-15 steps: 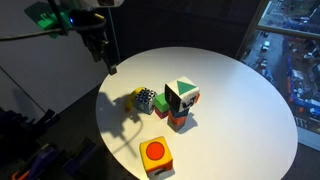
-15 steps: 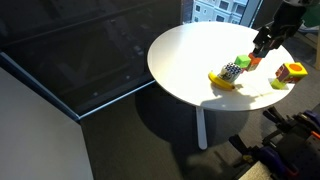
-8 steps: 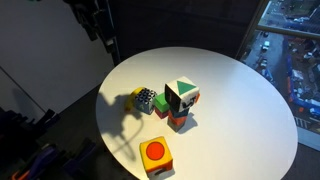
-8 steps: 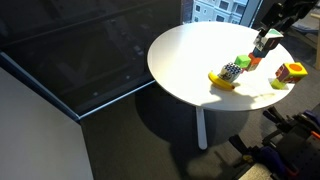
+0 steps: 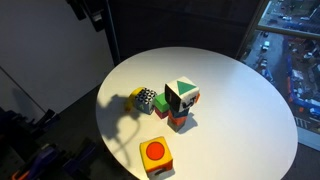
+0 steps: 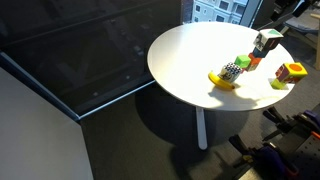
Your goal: Place the soft orange block on the light green block
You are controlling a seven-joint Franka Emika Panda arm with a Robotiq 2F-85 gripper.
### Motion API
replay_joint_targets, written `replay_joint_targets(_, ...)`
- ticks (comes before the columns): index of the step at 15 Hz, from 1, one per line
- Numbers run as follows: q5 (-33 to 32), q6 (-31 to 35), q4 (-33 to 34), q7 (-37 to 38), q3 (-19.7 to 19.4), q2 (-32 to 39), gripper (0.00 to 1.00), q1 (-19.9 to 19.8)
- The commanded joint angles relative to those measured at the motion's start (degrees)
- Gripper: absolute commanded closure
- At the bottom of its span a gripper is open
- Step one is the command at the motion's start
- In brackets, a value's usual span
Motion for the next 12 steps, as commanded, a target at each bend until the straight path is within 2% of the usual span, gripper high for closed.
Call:
replay_joint_targets(1,-1.2,-5.5,-0.6,0.7,0.1,-5.5,0.00,-0.7)
replay_joint_targets(8,-3.6,-15.4,-0.7,-0.3,-0.1,-10.9,0.00,-1.8)
replay_joint_targets(12,-5.1,-18.4,-1.2,-1.2,-0.4,-13.1,0.00,-2.1)
